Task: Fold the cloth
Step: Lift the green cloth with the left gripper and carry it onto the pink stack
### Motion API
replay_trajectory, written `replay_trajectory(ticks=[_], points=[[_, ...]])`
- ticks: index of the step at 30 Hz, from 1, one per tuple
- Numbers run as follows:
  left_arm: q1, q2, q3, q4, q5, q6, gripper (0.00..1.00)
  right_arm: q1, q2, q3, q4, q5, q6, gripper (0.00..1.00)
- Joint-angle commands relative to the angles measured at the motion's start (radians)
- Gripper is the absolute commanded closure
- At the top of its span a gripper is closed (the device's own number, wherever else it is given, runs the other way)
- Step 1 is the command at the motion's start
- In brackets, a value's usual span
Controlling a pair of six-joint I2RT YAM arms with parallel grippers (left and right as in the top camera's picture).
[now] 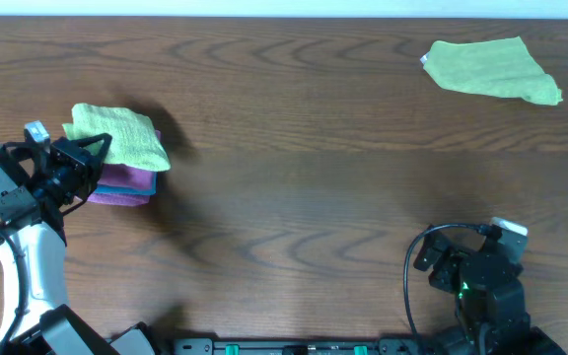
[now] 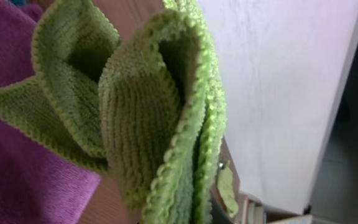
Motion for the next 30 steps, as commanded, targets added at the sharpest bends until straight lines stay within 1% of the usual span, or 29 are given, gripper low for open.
replay_trajectory(ticks=[1, 14, 23, 24, 27, 29, 30], points=[[0.005, 0.019, 0.021, -0.001, -0.033, 0.035, 0.94, -0.006, -0.004, -0.003, -0.001, 0.016, 0.017, 0.01], [0.006, 0.117, 0.021, 0.017, -0.079, 0.087, 0.94, -0.006, -0.004, -0.003, -0.001, 0.016, 0.017, 0.01], [0.085, 0.123, 0.021, 0.021, -0.095, 0.087, 0.94, -0.006, -0.004, -0.003, -0.001, 0.016, 0.017, 0.0], [0.099, 0.123, 0.021, 0.022, -0.095, 0.087, 0.93, -0.006, -0.004, -0.003, -0.001, 0.016, 0.017, 0.01], [0.12, 0.123, 0.021, 0.021, -0.096, 0.087, 0.79, -0.006, -0.004, -0.003, -0.001, 0.016, 0.017, 0.01], [0.126, 0.123, 0.021, 0.021, -0.099, 0.086, 0.67, -0.006, -0.004, -0.003, -0.001, 0.016, 0.017, 0.01], [0.128, 0.123, 0.021, 0.021, -0.1, 0.086, 0.59, -0.006, -0.004, -0.003, -0.001, 0.016, 0.017, 0.01]])
